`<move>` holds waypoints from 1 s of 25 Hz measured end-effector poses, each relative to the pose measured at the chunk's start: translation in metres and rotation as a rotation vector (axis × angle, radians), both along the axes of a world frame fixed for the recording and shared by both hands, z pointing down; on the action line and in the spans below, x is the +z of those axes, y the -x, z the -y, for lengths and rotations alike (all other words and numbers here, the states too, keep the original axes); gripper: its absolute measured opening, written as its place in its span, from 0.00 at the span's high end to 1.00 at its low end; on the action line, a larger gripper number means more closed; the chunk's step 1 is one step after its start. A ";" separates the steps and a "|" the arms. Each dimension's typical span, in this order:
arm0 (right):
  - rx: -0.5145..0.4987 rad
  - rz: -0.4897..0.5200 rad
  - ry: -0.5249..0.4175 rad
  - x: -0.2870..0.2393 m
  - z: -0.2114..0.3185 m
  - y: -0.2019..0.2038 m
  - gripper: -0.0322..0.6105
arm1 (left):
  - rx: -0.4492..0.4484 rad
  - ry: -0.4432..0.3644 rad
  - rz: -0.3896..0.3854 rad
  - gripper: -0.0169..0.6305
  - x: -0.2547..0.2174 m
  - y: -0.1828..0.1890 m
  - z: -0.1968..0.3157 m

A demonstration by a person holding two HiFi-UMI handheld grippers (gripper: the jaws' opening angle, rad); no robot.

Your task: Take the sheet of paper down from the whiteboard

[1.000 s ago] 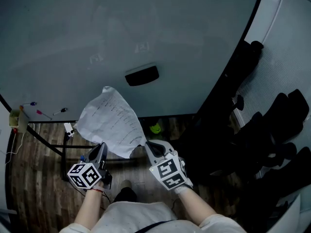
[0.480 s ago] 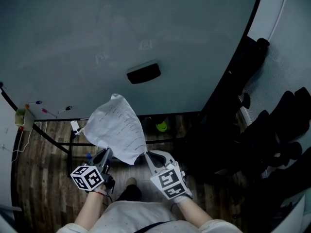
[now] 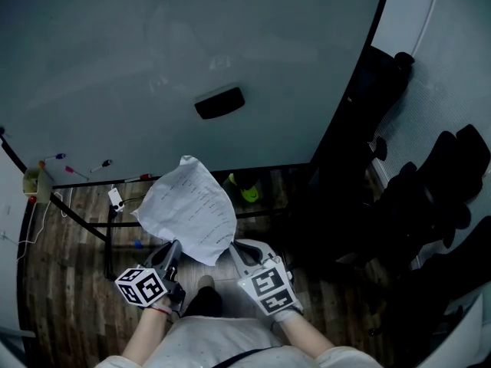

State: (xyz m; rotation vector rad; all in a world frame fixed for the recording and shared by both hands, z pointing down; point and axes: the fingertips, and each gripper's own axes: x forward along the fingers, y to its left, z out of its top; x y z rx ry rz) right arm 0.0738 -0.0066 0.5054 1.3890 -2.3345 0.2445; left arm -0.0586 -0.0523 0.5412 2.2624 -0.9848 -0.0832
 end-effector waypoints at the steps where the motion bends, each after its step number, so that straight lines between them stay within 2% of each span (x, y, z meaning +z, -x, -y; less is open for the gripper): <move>1: 0.002 0.009 0.002 0.000 -0.006 0.001 0.92 | 0.000 0.003 -0.004 0.95 0.000 0.001 -0.006; 10: 0.014 0.077 0.029 0.002 -0.052 0.012 0.92 | -0.004 0.035 -0.006 0.95 0.004 0.012 -0.054; 15: 0.015 0.084 0.025 0.002 -0.088 0.018 0.92 | -0.003 0.029 -0.012 0.95 0.005 0.018 -0.089; 25: 0.018 0.092 0.023 0.000 -0.125 0.024 0.92 | 0.012 0.025 -0.036 0.95 0.004 0.015 -0.125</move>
